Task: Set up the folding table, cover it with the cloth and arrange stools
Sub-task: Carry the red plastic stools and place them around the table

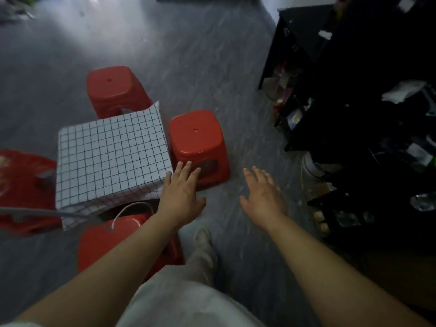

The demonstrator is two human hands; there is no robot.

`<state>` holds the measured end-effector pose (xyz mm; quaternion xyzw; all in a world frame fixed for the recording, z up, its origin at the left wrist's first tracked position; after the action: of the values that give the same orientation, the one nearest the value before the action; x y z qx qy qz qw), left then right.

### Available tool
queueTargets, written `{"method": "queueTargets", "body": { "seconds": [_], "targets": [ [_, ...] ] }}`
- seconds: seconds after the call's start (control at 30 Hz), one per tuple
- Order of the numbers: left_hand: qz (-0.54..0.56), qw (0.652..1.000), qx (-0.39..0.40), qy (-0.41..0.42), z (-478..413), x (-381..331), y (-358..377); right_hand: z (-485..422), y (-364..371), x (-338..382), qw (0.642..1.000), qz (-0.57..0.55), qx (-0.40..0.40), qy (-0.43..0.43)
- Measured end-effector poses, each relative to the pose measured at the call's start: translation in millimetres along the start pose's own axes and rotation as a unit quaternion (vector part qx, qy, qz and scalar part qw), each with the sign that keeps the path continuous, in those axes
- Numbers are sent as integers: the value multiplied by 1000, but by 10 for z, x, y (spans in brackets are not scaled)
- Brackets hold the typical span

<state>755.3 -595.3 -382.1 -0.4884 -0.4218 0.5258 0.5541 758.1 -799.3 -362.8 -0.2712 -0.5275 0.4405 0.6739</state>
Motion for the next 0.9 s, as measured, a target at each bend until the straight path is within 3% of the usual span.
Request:
{"method": "queueTargets", "body": {
  "seconds": [0.5, 0.9],
  "targets": [
    [23, 996, 23, -79, -1795, 856, -61, -2029, -284, 572, 998, 44, 44, -31],
    [69, 963, 137, -222, -3011, 1313, 1047, -3958, 530, 272, 992, -14, 125, -16]
  ]
}}
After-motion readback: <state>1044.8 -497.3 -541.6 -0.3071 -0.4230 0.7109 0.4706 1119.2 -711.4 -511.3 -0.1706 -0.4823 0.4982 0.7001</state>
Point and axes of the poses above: each hand's wrist, its own z-axis away from the middle knuckle, its own y-axis out of the palm, x = y × z, the point moved 10 cm from there along -z, towards the middle knuckle, and after that the axes turned 14 degrees about -z, right-handed, at the moved point
